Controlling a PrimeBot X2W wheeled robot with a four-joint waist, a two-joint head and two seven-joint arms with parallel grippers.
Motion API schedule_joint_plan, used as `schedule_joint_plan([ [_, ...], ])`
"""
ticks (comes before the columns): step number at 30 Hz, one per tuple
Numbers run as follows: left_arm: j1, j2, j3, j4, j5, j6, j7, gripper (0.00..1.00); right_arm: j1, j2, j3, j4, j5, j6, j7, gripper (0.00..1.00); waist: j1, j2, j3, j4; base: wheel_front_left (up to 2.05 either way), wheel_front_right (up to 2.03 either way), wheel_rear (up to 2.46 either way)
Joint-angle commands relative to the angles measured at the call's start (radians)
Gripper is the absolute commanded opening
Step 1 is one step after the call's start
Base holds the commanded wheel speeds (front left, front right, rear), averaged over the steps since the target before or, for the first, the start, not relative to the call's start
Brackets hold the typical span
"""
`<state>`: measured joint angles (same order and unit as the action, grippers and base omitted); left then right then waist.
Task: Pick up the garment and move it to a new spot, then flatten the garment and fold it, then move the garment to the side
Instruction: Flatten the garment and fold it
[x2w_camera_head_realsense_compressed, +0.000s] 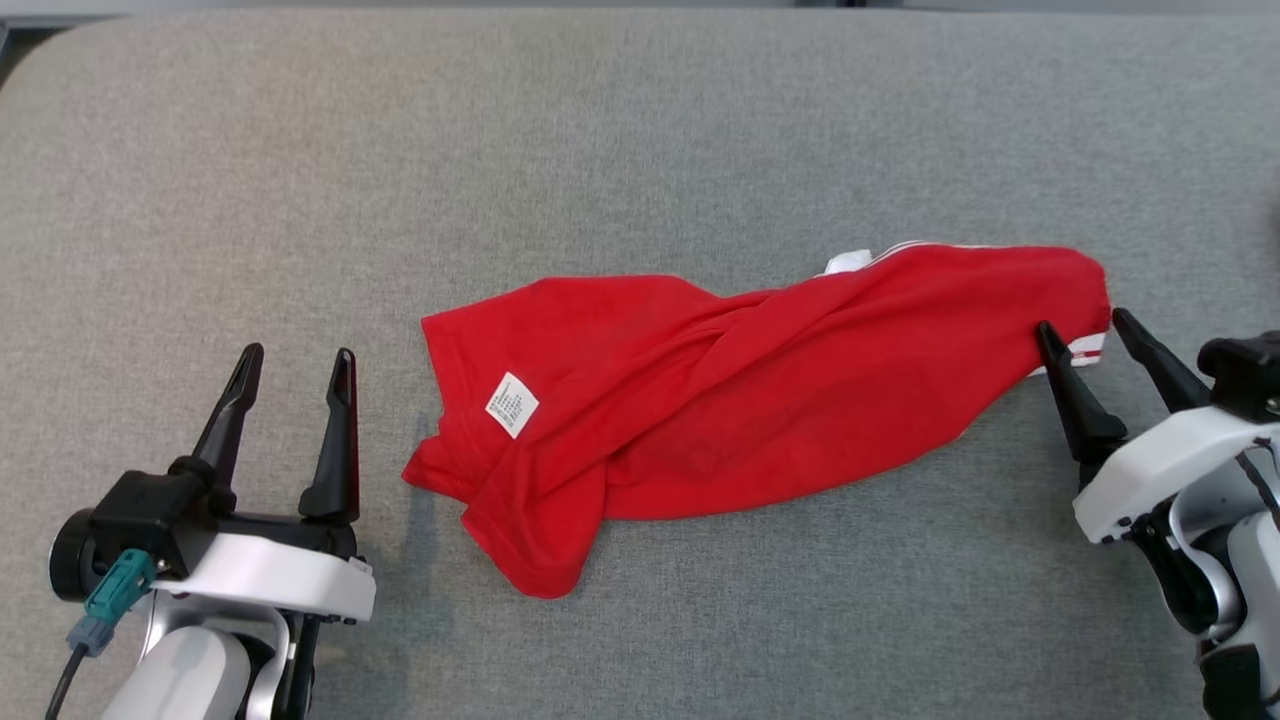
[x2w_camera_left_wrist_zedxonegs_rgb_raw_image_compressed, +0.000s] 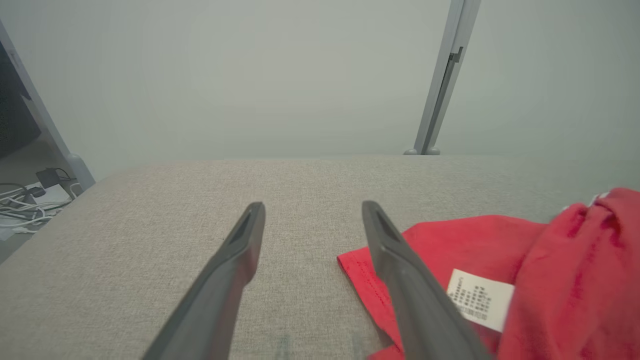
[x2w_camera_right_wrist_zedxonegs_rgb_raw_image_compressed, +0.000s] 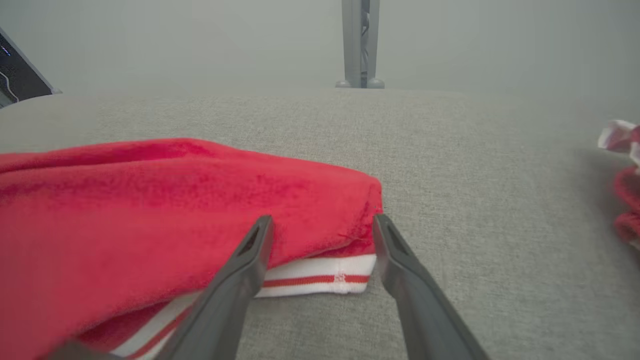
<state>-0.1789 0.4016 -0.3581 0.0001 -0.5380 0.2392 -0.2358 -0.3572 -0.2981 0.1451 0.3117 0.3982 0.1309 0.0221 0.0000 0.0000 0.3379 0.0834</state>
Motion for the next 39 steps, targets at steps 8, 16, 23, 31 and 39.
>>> schedule_joint_plan([
  [8,-0.057,-0.006,0.003,0.035,0.011,-0.019,-0.014,1.0,-0.092,-0.034,0.114,0.163,0.088,0.0,0.042,1.0,0.0,0.0,0.043,0.002,0.0,0.0,0.0],
  [16,-0.066,-0.019,0.004,0.061,0.011,-0.032,-0.022,1.0,-0.156,-0.064,0.181,0.208,0.181,0.0,0.009,0.0,0.0,0.0,0.038,-0.004,0.0,0.0,0.0],
  [23,-0.05,-0.021,0.016,0.074,0.015,-0.033,-0.025,1.0,-0.241,-0.104,0.205,0.114,0.163,0.0,-0.095,0.0,0.0,0.0,0.003,-0.028,0.0,0.0,0.0],
  [31,-0.031,-0.018,0.023,0.066,0.021,-0.03,-0.028,1.0,-0.189,-0.106,0.204,-0.104,0.064,0.0,-0.151,0.0,0.0,0.0,-0.027,-0.062,0.0,0.0,0.0],
  [39,-0.005,-0.018,0.03,0.059,0.015,-0.026,-0.027,1.0,0.126,-0.035,0.184,-0.245,0.013,0.0,-0.078,0.0,0.0,0.0,-0.039,-0.089,0.0,0.0,0.0],
])
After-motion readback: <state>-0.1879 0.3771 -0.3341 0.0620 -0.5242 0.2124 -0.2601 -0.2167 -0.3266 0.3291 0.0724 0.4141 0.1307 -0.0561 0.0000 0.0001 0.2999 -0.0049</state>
